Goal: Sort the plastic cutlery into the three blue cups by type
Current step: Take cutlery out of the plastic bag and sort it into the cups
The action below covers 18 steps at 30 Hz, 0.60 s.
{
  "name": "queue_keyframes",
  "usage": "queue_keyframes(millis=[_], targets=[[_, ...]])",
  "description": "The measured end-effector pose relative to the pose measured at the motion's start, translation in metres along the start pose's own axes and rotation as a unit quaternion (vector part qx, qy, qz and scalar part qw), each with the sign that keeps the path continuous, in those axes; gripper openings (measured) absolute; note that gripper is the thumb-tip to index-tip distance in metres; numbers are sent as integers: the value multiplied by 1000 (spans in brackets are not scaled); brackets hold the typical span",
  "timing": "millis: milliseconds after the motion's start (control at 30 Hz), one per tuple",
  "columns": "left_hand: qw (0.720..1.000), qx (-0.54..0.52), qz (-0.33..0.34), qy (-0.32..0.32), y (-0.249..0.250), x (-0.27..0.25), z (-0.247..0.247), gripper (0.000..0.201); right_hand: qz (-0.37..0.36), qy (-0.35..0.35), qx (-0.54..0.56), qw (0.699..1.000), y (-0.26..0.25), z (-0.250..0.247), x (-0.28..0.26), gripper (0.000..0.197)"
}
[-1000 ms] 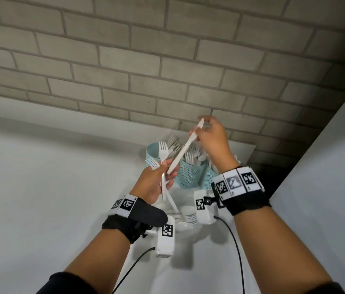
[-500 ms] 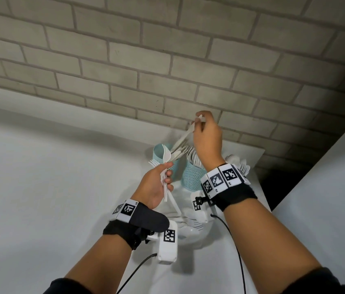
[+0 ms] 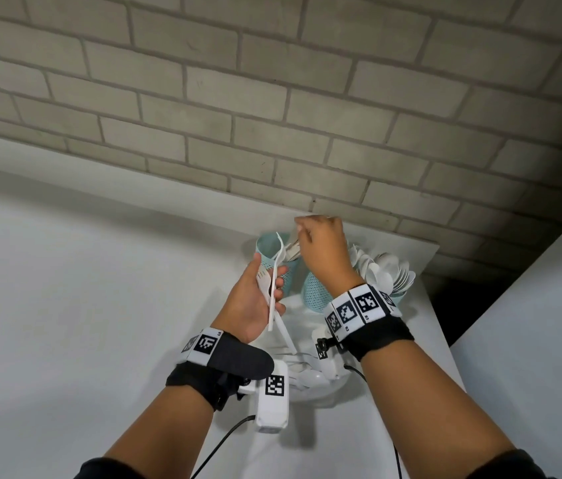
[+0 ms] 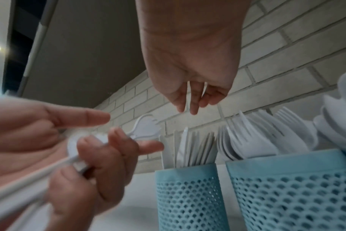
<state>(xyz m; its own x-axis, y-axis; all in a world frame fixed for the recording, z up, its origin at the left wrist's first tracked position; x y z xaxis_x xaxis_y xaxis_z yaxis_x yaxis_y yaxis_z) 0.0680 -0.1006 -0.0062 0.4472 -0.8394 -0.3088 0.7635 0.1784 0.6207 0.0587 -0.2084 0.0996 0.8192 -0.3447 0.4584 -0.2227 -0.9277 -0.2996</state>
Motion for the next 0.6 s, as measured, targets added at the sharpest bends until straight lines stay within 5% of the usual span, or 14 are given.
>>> queue_keyframes(millis=[67, 133, 267, 300, 600], targets=[[1000, -5, 2, -22, 0, 1, 3, 75, 15, 60, 86, 994, -3, -20, -8, 30], [999, -4, 3, -46, 0, 1, 8, 79, 32, 33, 136, 990, -10, -26, -18, 34], [995, 81, -8, -55, -9, -5, 25, 25, 64, -67, 128, 987, -9, -12, -34, 50], [993, 107, -10, -49, -11, -6, 27, 26, 73, -79, 150, 983, -6, -7, -37, 50], [963, 261, -24, -63, -23, -11, 36, 35, 76, -118, 318, 938, 0, 8, -60, 12]])
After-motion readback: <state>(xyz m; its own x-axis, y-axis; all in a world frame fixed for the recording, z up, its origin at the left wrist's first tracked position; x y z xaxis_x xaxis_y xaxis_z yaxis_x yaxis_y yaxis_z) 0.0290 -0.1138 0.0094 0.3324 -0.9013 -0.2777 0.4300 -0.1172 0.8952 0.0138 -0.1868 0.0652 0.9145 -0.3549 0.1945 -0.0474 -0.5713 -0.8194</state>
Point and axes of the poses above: each hand's wrist, its own x-axis towards the middle knuckle, its own z-axis out of the palm, y = z × x, the point moved 8 cm from there along x, towards the middle knuckle, and after that the axes turned 6 degrees about -z, right-handed, at the moved point
